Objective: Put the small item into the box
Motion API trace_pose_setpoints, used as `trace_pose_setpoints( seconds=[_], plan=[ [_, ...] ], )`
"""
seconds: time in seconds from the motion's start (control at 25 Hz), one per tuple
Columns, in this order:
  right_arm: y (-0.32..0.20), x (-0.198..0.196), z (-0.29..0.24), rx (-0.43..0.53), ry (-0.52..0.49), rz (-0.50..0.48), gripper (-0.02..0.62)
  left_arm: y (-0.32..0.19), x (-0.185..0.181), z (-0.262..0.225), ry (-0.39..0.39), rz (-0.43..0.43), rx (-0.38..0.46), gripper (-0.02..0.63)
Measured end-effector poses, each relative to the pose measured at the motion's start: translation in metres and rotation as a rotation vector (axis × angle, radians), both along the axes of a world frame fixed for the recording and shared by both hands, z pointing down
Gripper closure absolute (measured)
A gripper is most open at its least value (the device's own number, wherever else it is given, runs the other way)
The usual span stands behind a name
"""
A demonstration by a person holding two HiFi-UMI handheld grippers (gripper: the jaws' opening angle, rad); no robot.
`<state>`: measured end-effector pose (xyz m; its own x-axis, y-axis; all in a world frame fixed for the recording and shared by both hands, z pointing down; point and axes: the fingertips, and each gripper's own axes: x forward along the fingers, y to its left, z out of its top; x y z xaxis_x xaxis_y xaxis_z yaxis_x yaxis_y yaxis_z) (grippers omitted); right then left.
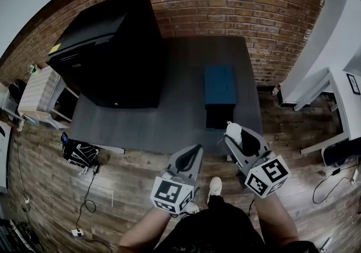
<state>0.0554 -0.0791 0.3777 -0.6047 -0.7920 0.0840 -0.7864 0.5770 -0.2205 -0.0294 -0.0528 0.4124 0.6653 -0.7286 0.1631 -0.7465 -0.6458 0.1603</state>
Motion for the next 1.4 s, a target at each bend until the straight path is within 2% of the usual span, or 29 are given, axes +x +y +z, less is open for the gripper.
trace_pose_setpoints(
  seconds=[0.4, 0.84, 1.4],
  plan=[
    [-0.05, 0.037, 0.017, -0.029, -0.02, -0.046, 0.405, -0.042, 0.036, 0.011, -0.029, -0.04, 0.005, 0.572],
    [-0.075, 0.056, 0.029, -0.049, -0.03, -0.086, 0.405, -0.057, 0.054, 0.013, -0.064, -0.075, 0.008, 0.572],
    [-0.1, 0.051, 0.062, -0.11, 0.028, -0.088, 0.406, -0.079, 0.059, 0.045, -0.077, -0.024, -0.017, 0.572]
  ],
)
